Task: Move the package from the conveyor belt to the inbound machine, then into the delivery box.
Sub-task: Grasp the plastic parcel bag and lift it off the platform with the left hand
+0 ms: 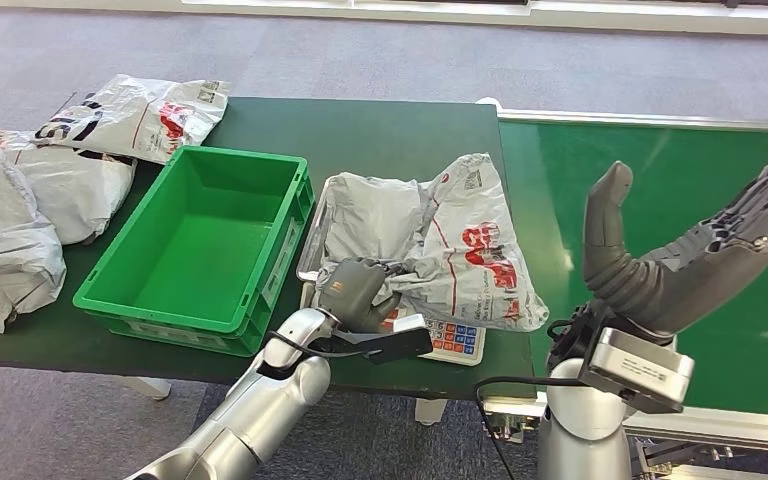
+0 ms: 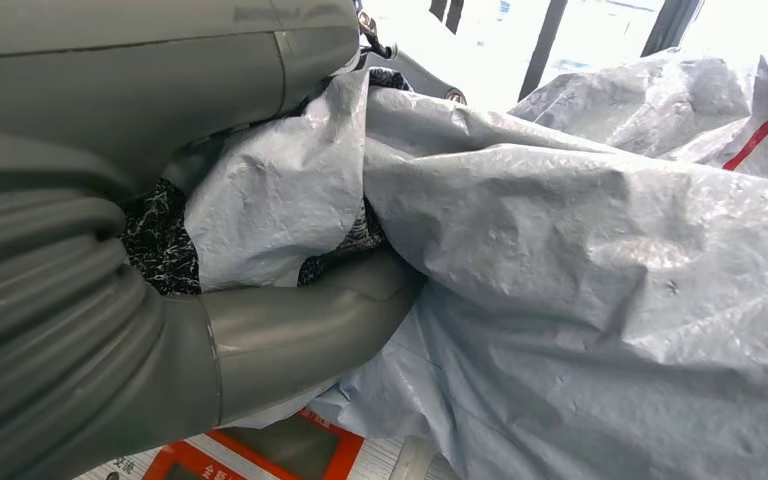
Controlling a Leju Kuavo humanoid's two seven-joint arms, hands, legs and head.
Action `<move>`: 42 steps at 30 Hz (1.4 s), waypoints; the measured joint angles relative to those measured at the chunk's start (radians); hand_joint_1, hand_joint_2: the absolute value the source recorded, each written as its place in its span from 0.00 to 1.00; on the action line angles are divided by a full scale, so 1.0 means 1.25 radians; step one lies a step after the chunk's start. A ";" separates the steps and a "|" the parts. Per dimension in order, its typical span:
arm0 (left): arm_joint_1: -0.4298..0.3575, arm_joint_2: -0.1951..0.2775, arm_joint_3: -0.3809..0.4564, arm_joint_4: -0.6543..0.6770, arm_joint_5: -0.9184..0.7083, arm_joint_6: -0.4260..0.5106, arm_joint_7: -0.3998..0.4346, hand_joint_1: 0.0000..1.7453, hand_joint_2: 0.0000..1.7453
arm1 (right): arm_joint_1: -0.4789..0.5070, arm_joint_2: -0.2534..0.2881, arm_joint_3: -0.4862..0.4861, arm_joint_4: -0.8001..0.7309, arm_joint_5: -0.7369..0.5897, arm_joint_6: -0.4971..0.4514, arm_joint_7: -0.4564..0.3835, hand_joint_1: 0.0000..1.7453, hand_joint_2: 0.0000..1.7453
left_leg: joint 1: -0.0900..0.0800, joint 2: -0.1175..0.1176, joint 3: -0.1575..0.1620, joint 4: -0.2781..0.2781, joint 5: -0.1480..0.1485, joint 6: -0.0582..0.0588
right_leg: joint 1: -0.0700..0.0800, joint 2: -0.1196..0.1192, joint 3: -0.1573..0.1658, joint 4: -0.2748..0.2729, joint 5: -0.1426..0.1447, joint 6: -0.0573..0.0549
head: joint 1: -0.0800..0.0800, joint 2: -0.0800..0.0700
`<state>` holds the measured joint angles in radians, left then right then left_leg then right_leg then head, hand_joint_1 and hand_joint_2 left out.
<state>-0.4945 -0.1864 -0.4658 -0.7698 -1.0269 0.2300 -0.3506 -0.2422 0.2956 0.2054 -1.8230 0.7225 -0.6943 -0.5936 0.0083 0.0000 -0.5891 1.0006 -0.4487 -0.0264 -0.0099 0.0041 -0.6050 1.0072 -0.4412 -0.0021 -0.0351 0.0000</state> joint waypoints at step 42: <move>0.002 0.002 0.000 -0.005 0.001 0.000 0.000 1.00 1.00 | 0.000 0.000 0.000 0.000 0.000 0.000 0.001 0.00 1.00 | 0.000 0.000 0.000 0.000 0.000 0.000 | 0.000 0.000 0.000 0.000 0.000 0.000 | 0.000 0.000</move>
<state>-0.4926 -0.1843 -0.4658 -0.7763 -1.0262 0.2300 -0.3506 -0.2423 0.2956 0.2052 -1.8227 0.7225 -0.6943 -0.5924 0.0083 0.0000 -0.5891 1.0006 -0.4487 -0.0264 -0.0099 0.0041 -0.6051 1.0072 -0.4412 -0.0021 -0.0351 0.0000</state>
